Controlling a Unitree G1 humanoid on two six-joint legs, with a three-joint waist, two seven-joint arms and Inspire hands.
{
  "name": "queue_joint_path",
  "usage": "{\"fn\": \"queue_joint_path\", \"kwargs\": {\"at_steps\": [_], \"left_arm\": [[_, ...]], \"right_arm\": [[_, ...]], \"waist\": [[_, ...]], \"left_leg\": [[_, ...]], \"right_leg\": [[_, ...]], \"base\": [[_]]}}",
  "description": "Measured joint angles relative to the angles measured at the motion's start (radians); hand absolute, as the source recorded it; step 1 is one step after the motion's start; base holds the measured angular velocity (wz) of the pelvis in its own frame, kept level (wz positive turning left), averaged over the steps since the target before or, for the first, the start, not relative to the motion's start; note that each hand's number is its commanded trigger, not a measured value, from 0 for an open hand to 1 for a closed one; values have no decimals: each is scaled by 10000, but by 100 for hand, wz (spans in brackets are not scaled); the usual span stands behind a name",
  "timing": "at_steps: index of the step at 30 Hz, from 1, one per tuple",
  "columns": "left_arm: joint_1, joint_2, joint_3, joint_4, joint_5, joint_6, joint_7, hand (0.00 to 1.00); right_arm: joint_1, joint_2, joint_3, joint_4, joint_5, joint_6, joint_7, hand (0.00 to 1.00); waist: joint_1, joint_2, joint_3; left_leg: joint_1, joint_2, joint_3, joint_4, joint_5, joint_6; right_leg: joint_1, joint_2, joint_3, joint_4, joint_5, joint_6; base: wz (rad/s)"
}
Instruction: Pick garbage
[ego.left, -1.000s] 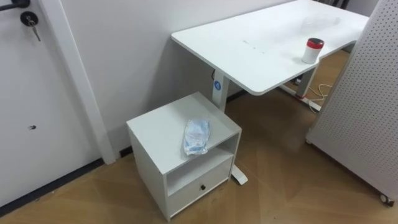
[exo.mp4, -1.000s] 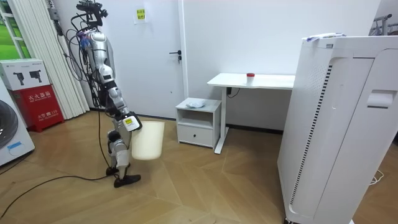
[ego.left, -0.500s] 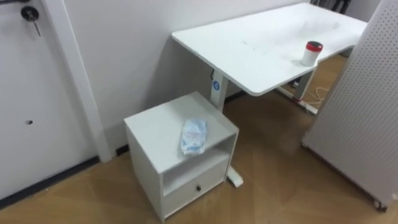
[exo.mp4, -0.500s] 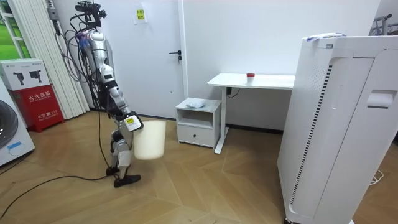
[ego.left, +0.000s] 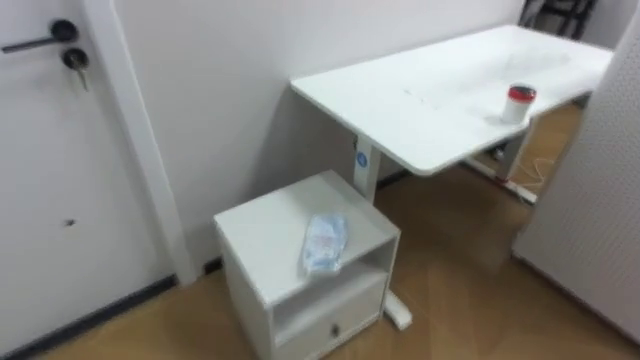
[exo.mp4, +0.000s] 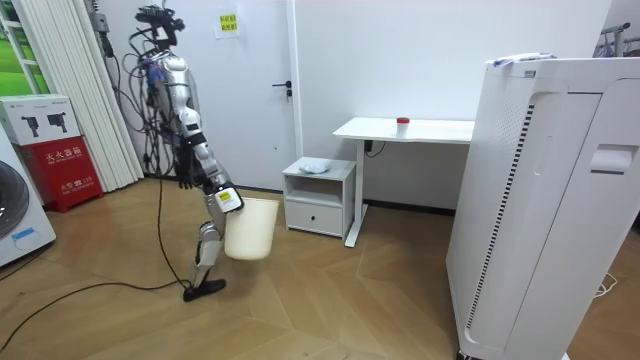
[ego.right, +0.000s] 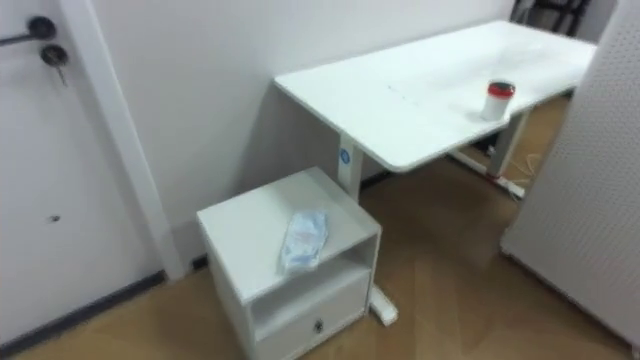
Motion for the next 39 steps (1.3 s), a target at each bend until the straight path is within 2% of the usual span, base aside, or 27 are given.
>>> {"fn": "queue_joint_path", "kwargs": {"at_steps": [1, 2, 3, 4, 5, 6, 7, 8, 9, 10, 11, 12, 14, 15, 17, 18, 19, 20, 21, 22, 23, 25, 30, 31, 32, 35, 39], "left_arm": [[-124, 31, 2, 1, -1, -86, 0, 0], [-323, 54, 1, -2, -9, -206, 0, 0], [-422, 63, 3, -5, -13, -282, 0, 0], [-618, 75, -21, -7, -57, -428, 1, 0], [-784, 55, -60, -13, -164, -539, -4, 0], [-872, 67, -77, -17, -238, -575, 5, 0], [-1012, 110, -120, -18, -351, -617, 96, 0], [-1105, 124, -130, -44, -433, -708, 189, 0], [-1132, 122, -131, -83, -433, -762, 236, 0], [-1257, 124, -130, -142, -438, -845, 398, 0], [-1258, 139, -142, -380, -437, -878, 570, 0], [-1271, 146, -128, -530, -428, -889, 658, 0], [-1529, 159, -156, -961, -417, -1046, 983, 0], [-1572, 158, -204, -1067, -395, -1091, 1033, 0], [-1820, 111, -460, -1653, -392, -1283, 1213, 0], [-1898, 102, -509, -1784, -383, -1330, 1232, 0], [-2082, 74, -533, -2104, -376, -1406, 1275, 0], [-2330, 18, -581, -2314, -376, -1490, 1376, 0], [-2443, 12, -617, -2424, -378, -1529, 1455, 0], [-2726, -10, -760, -2516, -382, -1607, 1615, 0], [-2962, -4, -825, -2581, -386, -1727, 1746, 0], [-3228, -4, -914, -2661, -358, -1812, 1961, 0], [-4211, 55, -917, -2743, -8, -1987, 2409, 0], [-4420, 57, -924, -2741, 93, -2155, 2541, 0], [-4617, 58, -951, -2715, 83, -2315, 2677, 0], [-5066, 103, -1273, -2603, 88, -2490, 2859, 0], [-5326, 88, -1720, -2593, 208, -2621, 2975, 0]], "right_arm": [[16, -2, 6, -101, -102, -6, -3, 100], [-1, -3, 15, -109, -331, -17, -9, 100], [13, -5, 23, -112, -445, -19, -11, 100], [-3, -23, 77, -201, -562, -7, -29, 100], [-1, -69, 76, -417, -775, -4, -49, 100], [-35, -70, 73, -501, -812, -11, -84, 100], [-138, -50, 74, -583, -810, -30, -175, 100], [-200, -53, 85, -692, -810, -34, -241, 100], [-220, -55, 106, -745, -810, -49, -251, 100], [-241, -46, 189, -776, -805, -142, -258, 100], [-393, -25, 369, -819, -785, -203, -257, 100], [-471, -9, 461, -837, -771, -230, -256, 100], [-711, 101, 580, -1036, -770, -327, -220, 100], [-749, 129, 608, -1066, -769, -369, -219, 100], [-840, 143, 857, -1024, -764, -577, -222, 100], [-893, 155, 883, -973, -793, -603, -202, 100], [-920, 189, 897, -900, -806, -724, -198, 100], [-916, 188, 922, -817, -804, -812, -191, 100], [-917, 193, 943, -779, -803, -845, -187, 100], [-998, 186, 942, -681, -802, -898, -160, 100], [-1105, 170, 957, -663, -806, -938, -152, 100], [-1271, 168, 981, -663, -862, -1019, -143, 100], [-2170, 138, 1337, -145, -1142, -1049, 93, 100], [-2347, 136, 1400, -63, -1212, -1144, 119, 100], [-2447, 135, 1476, -28, -1242, -1246, 128, 100], [-2572, 138, 1745, 110, -1218, -1360, 71, 100], [-2714, 115, 1750, 114, -1173, -1575, 12, 100]], "waist": [[60, -110, -6], [188, -209, 16], [231, -254, -5], [271, -321, -19], [272, -286, -24], [262, -245, 9], [243, -240, 42], [249, -203, 81], [263, -163, 89], [243, -84, 103], [295, 42, 59], [306, 72, 43], [293, 102, 71], [281, 109, 71], [281, 130, 75], [245, 154, 80], [166, 170, 74], [133, 190, 60], [104, 134, 14], [101, 219, 6], [107, 309, 83], [67, 429, 147], [-133, 418, 190], [-247, 435, 201], [-395, 485, 245], [-725, 568, 353], [-944, 669, 424]], "left_leg": [[-13, -137, 76, 500, -243, 345], [-71, -187, 289, 1010, -789, 413], [-120, -225, 385, 1249, -1032, 450], [-148, -327, 553, 1652, -1462, 564], [-95, -341, 631, 2002, -1856, 676], [-23, -341, 675, 2125, -2030, 725], [223, -382, 845, 2219, -2288, 835], [522, -453, 871, 2198, -2523, 913], [673, -459, 881, 2171, -2619, 942], [963, -455, 862, 2113, -2809, 981], [1136, -454, 765, 2047, -2988, 1006], [1181, -417, 757, 1983, -3024, 1018], [1311, -266, 704, 1655, -2995, 1019], [1351, -253, 625, 1571, -2989, 1010], [1568, -134, 453, 1296, -3022, 941], [1584, -103, 353, 1263, -3039, 911], [1585, -88, 130, 1181, -3060, 868], [1601, -65, -12, 1102, -3077, 804], [1611, -57, -12, 1059, -3082, 767], [1596, 58, -38, 1062, -3094, 670], [1572, 120, -41, 1027, -3062, 615], [1546, 155, -14, 846, -3028, 557], [1058, 234, 231, 735, -3000, 509], [920, 223, 244, 753, -3000, 508], [805, 217, 249, 747, -3000, 508], [504, 205, 269, 751, -3000, 508], [-48, 197, 304, 801, -3000, 509]], "right_leg": [[194, -211, 44, -84, -115, 141], [345, -434, 58, -102, -261, 271], [380, -555, 47, -79, -334, 336], [413, -754, -11, 245, -481, 502], [234, -880, -261, 1050, -501, 543], [33, -964, -403, 1712, -454, 628], [-463, -1293, -637, 3172, -133, 922], [-904, -1554, -704, 4383, 529, 957], [-1076, -1655, -774, 4864, 936, 946], [-1356, -1855, -1084, 5660, 1811, 897], [-1726, -1966, -1309, 6190, 2297, 851], [-1981, -1970, -1354, 6365, 2227, 842], [-3137, -1929, -1771, 6322, 1489, 788], [-3328, -1902, -1912, 6039, 1360, 777], [-3695, -1524, -2093, 3625, 1186, 703], [-3706, -1402, -2119, 2859, 1220, 661], [-3703, -1201, -2098, 1453, 1501, 626], [-3700, -1058, -2074, 645, 2326, 615], [-3697, -998, -2077, 425, 2814, 606], [-3607, -846, -2169, 227, 2961, 594], [-3483, -702, -2286, 14, 3000, 543], [-3553, -616, -2237, -153, 3011, 530], [-4250, -525, -2097, -89, 3011, 495], [-4392, -513, -2019, -110, 3013, 492], [-4496, -518, -2011, -116, 3014, 491], [-4794, -542, -2010, -112, 3019, 488], [-5359, -536, -1977, -108, 3054, 482]], "base": [[-41], [-40], [-33], [-23], [-19], [-17], [-10], [-9], [-8], [-14], [-14], [-4], [8], [18], [22], [34], [46], [50], [34], [14], [3], [-11], [-17], [-14], [-7], [1], [-7]]}}
